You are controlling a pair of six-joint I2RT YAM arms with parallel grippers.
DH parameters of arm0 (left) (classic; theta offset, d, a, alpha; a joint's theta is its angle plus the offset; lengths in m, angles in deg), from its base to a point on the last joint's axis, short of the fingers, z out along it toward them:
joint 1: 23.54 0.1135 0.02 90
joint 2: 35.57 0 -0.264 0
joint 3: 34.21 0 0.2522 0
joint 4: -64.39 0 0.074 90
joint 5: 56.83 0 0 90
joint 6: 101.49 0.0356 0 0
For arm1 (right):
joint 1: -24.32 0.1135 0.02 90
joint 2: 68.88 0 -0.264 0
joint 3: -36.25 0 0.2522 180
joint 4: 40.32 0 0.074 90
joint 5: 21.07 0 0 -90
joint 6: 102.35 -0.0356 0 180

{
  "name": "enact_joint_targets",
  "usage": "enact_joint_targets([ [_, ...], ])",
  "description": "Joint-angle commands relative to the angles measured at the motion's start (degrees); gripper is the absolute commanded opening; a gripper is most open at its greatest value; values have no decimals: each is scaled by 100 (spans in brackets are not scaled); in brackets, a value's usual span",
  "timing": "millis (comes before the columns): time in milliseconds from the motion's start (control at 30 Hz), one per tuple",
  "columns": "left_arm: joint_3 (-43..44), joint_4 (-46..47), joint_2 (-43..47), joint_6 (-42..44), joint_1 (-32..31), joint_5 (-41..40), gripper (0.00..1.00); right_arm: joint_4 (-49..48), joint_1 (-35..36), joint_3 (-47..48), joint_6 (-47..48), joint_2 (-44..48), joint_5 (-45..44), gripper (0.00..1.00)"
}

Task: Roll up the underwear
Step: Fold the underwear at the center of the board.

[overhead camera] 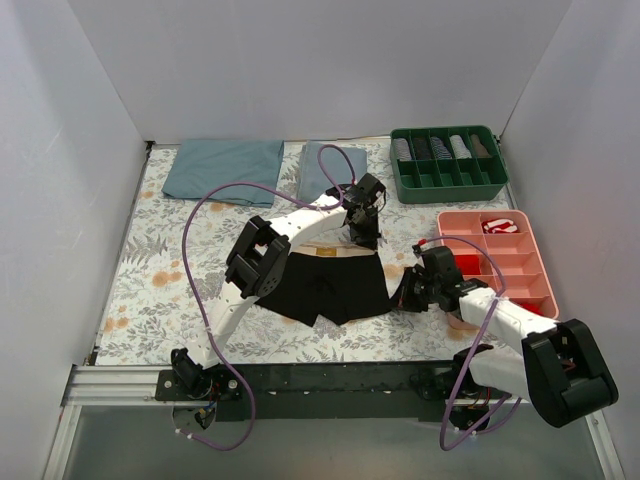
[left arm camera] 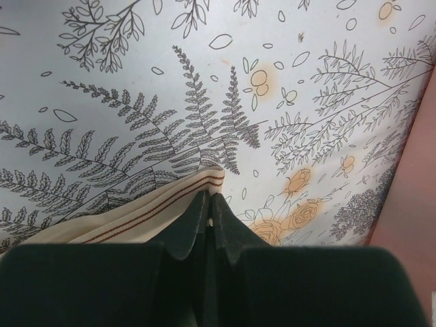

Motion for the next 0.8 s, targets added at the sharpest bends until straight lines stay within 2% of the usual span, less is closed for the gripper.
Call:
enact_joint_targets([
  [0, -66, 246, 507, -6, -54, -13, 0, 523, 20, -89, 104, 530, -661, 1],
  [300, 31, 527, 981, -76, 16, 57, 0, 1533, 20, 236, -169, 1314, -1602, 1],
  [467, -347, 1142, 1325, -138, 60, 311, 0, 1753, 20, 465, -187, 1754, -1795, 1],
  [767, -592, 1406, 1413, -164, 104, 541, 0, 2280, 20, 1256, 85, 1931, -1700, 1],
])
